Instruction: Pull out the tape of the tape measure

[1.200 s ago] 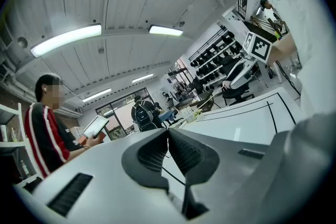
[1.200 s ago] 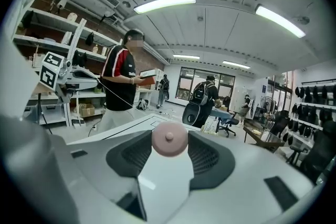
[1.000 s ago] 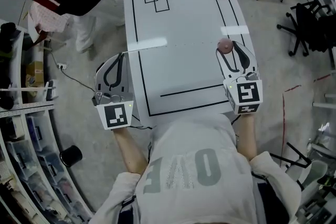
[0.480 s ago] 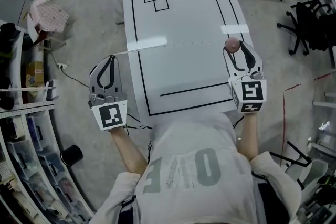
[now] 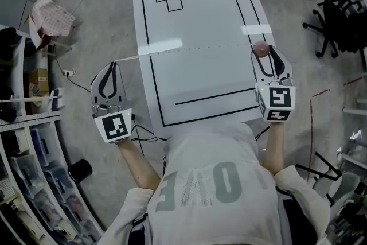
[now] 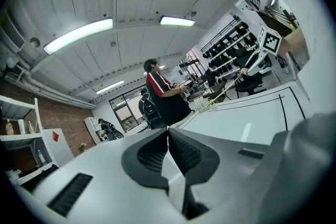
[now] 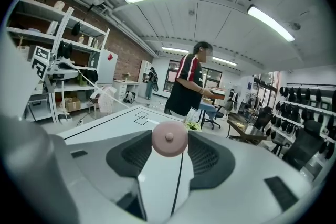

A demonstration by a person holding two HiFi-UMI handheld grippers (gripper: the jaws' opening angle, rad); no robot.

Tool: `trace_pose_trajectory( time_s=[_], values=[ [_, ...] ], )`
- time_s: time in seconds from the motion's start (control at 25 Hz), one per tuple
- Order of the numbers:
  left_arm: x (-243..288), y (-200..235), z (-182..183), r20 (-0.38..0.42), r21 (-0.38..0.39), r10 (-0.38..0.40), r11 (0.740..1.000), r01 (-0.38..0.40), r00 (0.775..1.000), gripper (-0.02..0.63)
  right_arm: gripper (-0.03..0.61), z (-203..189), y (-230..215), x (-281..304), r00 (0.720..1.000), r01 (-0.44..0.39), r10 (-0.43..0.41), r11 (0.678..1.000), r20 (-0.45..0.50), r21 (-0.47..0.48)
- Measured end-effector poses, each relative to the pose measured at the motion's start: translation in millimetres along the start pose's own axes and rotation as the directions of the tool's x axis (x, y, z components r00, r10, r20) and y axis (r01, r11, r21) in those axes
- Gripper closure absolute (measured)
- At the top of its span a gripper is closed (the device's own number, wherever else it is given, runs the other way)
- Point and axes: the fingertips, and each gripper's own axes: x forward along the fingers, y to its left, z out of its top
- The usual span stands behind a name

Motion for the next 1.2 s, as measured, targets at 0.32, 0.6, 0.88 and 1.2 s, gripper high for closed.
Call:
trace_pose_trajectory(
  time_s=[0.32, 0.6, 0.88, 1.2],
  values=[
    [13, -29, 6, -0.007, 0.062, -0.084, 0.995, 0.084, 0.996, 0.584, 0.347, 5, 23, 4, 0.997, -0.073, 0.073, 0.997, 0.027, 0.001],
    [17, -42, 6, 0.004, 0.036, -0.119, 0.992, 0.119, 0.993, 0.584, 0.347, -5, 8, 2, 0.999, -0.040, 0.040, 0.999, 0.003, 0.034],
    [28, -61, -16, -0.040, -0.022, -0.165, 0.986, 0.164, 0.986, 0.584, 0.347, -27, 4, 8, 0.998, -0.031, 0.033, 0.999, -0.053, 0.039],
    [32, -108, -74, -0.163, -0.181, -0.258, 0.957, 0.228, 0.952, 0.584, 0.347, -90, 9, 22, 0.981, -0.049, 0.065, 0.995, -0.183, 0.086]
  ],
)
